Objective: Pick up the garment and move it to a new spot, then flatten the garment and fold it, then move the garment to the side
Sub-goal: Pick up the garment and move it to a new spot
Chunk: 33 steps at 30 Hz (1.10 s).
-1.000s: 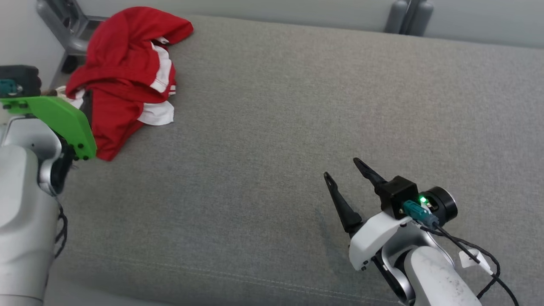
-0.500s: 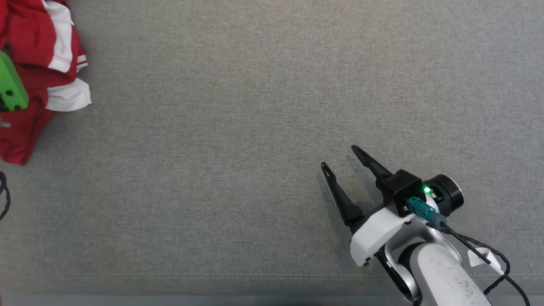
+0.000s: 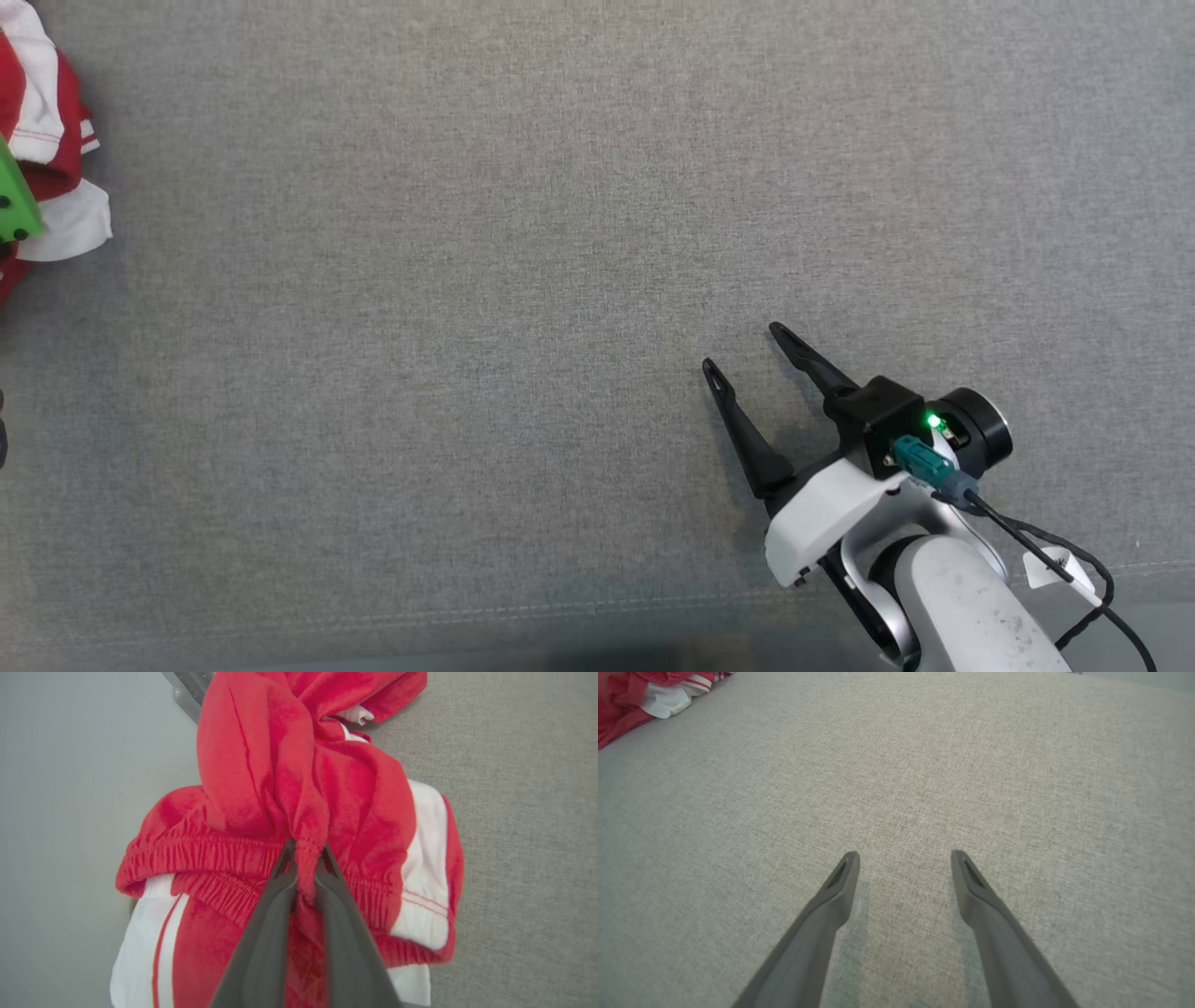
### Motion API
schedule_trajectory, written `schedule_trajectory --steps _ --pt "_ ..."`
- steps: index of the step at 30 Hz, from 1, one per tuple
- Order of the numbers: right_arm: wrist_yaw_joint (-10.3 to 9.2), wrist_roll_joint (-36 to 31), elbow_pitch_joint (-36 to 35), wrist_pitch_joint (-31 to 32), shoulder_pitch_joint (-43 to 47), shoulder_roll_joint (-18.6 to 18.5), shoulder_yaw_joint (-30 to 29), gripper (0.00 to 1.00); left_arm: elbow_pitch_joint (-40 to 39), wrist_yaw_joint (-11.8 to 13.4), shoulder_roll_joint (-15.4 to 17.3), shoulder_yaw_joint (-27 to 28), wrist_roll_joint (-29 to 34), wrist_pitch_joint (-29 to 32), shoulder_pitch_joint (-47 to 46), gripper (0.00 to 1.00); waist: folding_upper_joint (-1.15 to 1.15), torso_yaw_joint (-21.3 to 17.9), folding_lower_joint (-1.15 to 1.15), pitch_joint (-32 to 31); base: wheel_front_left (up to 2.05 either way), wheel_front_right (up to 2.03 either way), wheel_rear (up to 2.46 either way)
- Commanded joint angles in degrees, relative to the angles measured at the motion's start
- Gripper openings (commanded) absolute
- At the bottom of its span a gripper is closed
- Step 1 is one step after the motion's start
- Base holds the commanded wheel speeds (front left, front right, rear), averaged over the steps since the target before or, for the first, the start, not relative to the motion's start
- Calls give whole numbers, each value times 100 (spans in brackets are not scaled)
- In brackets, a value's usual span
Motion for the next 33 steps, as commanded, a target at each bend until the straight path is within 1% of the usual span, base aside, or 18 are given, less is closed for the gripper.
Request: schedule_trajectory --steps 1,6,8,12,20,25,27,29,31,32,33 --pt "-4 27 29 -55 -43 -1 8 100 0 -5 -1 -9 17 -47 -59 0 0 29 0 -143 0 0 0" --pt "-4 101 247 -164 12 27 22 100 -47 -112 -59 -114 60 -345 -7 0 0 37 0 -586 0 0 0" --pt "-4 139 347 -211 37 36 11 100 -115 -243 -95 -242 145 -526 -9 0 0 20 0 -806 0 0 0" --pt "-4 246 546 -316 115 53 -21 100 -252 -413 -196 -490 302 -806 -121 0 0 -70 0 -1265 0 0 0" --pt "-4 491 812 -412 378 60 -48 100 -403 -593 -457 -816 400 -882 -257 0 0 -337 0 -2013 0 0 0" --pt "-4 616 890 -400 520 60 -51 100 -487 -702 -694 -943 359 -1042 -248 0 0 -431 0 -2346 0 0 0" --pt "-4 660 934 -394 568 60 -16 100 -518 -766 -836 -990 307 -1120 -201 0 0 -476 0 -2480 0 0 0" --pt "-4 716 955 -430 595 59 17 100 -588 -865 -1067 -1097 256 -1200 -215 0 0 -588 0 -2629 0 0 0" --pt "-4 743 963 -449 599 59 33 100 -640 -902 -1247 -1168 228 -1220 -292 0 0 -685 0 -2680 0 0 0" --pt "-4 743 963 -449 599 59 33 100 -640 -902 -1247 -1168 228 -1220 -292 0 0 -685 0 -2680 0 0 0" --pt "-4 755 964 -449 594 57 48 100 -671 -911 -1344 -1203 219 -1228 -330 0 0 -746 0 -2697 0 0 0"
